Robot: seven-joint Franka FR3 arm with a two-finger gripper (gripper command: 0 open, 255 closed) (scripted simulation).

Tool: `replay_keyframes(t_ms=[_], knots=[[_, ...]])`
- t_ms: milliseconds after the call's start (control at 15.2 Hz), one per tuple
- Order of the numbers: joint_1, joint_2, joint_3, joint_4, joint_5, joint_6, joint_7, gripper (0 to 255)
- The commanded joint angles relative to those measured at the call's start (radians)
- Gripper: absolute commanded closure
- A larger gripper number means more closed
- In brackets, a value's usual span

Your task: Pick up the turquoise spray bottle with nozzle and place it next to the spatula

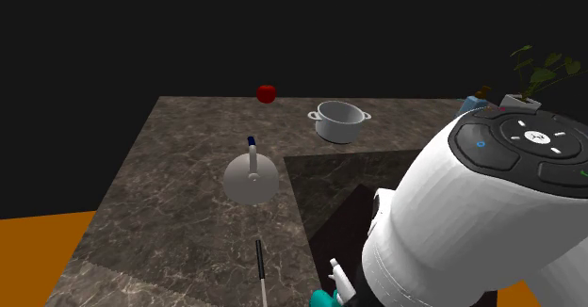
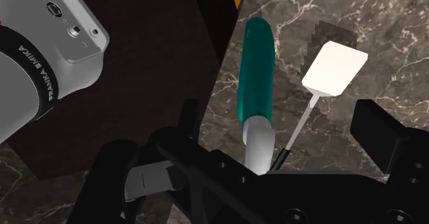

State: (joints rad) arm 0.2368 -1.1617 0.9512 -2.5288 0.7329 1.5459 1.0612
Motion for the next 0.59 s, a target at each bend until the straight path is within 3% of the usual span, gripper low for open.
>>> replay_keyframes(t_ms=[0,528], knots=[[-0.012,0.010,-0.041,0.049,-0.038,-0.043,0.003,0],[-0.018,0.016,-0.056,0.073,-0.052,-0.062,0.006,0]])
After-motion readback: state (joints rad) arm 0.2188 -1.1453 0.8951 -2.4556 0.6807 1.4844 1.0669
